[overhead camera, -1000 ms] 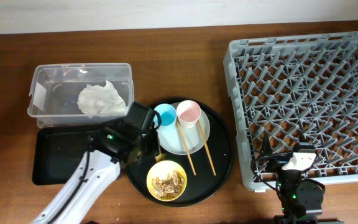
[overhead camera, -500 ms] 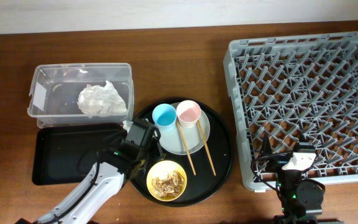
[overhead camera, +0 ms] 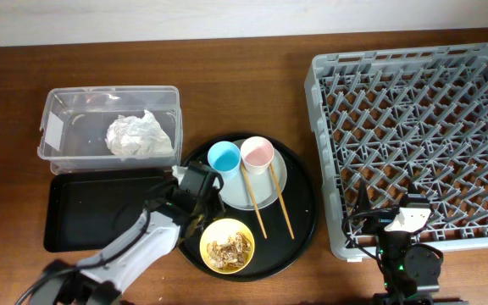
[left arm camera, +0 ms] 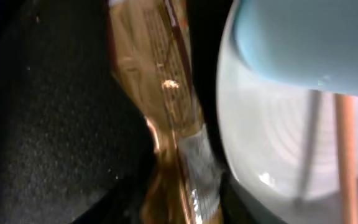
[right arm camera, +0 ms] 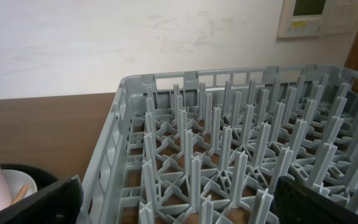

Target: Sort waste into correct bins and load items into the dishwasher rack

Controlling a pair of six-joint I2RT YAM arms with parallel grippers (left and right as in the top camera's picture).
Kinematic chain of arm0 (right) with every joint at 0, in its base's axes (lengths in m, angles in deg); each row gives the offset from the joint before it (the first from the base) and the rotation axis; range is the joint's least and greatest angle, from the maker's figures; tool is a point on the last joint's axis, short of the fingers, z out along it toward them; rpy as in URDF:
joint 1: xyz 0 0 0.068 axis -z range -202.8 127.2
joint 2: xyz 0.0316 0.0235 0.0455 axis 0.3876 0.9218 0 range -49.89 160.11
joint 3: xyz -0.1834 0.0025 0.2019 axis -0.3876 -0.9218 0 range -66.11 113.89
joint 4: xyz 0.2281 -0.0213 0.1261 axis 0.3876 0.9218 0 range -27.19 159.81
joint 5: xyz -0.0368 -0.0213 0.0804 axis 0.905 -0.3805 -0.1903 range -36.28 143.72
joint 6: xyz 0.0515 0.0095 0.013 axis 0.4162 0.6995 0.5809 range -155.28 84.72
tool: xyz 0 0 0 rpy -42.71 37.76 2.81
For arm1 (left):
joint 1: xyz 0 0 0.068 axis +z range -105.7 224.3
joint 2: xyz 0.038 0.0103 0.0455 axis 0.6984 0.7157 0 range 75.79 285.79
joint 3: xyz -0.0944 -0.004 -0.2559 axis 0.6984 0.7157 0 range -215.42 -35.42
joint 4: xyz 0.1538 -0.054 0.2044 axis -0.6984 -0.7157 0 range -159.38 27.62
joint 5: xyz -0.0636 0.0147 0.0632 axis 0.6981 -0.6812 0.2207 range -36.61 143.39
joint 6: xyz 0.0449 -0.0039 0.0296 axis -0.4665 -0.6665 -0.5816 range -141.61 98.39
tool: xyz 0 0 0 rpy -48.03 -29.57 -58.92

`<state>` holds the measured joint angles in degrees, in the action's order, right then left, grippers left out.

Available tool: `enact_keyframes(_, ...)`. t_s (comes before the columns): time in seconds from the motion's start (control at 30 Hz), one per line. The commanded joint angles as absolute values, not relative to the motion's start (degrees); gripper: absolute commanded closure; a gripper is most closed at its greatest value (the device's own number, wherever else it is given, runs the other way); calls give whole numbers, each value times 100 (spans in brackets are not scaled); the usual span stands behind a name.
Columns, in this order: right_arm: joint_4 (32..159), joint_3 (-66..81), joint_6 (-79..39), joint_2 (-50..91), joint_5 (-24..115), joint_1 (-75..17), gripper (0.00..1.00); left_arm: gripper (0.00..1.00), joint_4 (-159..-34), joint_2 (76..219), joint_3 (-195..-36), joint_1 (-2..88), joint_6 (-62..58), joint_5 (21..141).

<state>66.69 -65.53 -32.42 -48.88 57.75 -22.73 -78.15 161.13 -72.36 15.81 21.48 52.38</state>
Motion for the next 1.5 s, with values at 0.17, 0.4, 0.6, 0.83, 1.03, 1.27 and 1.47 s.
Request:
enact_keyframes(0.17,6710,-6580,-3223,-4916,5806,-2235,1,72,-7854,15477,-7309,1594,2141,5192)
enact_keyframes(0.4,6710,-6580,-3223,-4916,5806,-2235,1,95,-8567,14583,-7309,1683,2139,4857)
enact_keyframes(0.6,6710,-6580,-3223,-4916,5806,-2235,1,99,-9316,13407,-7309,2746,2141,4213)
enact_keyframes(0.83,6710,-6580,-3223,-4916,5806,-2235,2,99,-10011,13223,-7293,4437,2141,4147)
enact_keyframes(1.03,6710,-6580,-3223,-4916,5806,-2235,1,41,-10075,13885,-7208,5292,2141,4112)
enact_keyframes(1.27,6710,-6580,-3223,-4916,5806,-2235,1,25,-10051,14043,-7337,5336,1733,4252)
enact_keyframes(1.47,6710,-6580,-3223,-4916,5806,-2235,1,28,-10510,13402,-7964,5336,778,5080)
